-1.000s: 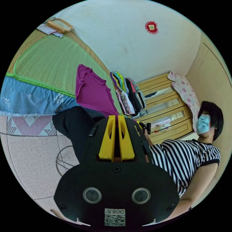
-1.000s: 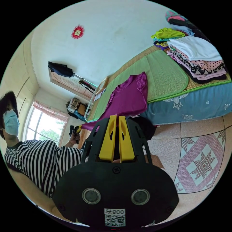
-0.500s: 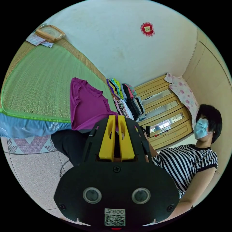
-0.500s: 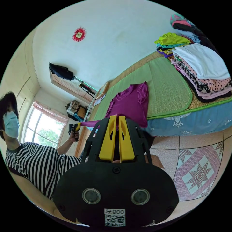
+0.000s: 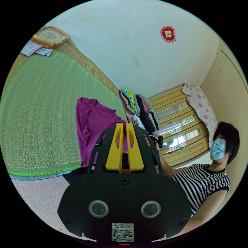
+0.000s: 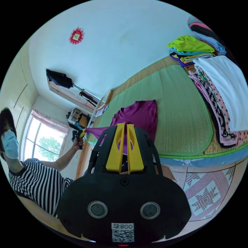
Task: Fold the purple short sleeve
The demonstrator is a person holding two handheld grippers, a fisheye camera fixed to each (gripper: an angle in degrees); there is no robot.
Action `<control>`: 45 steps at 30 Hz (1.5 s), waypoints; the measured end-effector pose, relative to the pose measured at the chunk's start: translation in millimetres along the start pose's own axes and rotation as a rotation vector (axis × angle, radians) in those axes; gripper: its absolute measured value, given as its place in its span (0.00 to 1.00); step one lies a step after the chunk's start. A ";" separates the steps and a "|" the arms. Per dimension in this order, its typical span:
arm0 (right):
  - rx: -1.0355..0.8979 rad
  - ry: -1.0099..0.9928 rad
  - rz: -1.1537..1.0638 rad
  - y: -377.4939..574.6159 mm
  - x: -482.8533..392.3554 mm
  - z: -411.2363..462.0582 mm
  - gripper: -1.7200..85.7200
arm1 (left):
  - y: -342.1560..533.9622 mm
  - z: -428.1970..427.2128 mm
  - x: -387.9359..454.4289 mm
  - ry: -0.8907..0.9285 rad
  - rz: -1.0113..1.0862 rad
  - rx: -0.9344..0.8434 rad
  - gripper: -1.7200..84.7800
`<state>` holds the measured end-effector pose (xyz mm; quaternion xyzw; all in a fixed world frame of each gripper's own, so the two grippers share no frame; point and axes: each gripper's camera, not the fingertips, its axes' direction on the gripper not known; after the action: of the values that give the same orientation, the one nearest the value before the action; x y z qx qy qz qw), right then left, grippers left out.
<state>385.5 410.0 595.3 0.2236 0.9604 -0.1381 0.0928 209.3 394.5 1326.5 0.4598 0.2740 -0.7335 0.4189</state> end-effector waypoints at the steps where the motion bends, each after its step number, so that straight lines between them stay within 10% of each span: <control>1: -0.005 0.003 0.001 -5.9 4.3 6.2 0.03 | -13.7 4.0 0.5 -0.003 -0.008 -0.001 0.04; 45: -0.170 -0.120 0.265 -181.8 305.9 372.6 0.03 | -291.4 93.4 24.8 -0.041 -0.315 0.114 0.07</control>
<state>76.1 262.5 210.6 0.3309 0.9234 -0.0558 0.1862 -90.4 457.4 1348.9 0.4191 0.2921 -0.8136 0.2777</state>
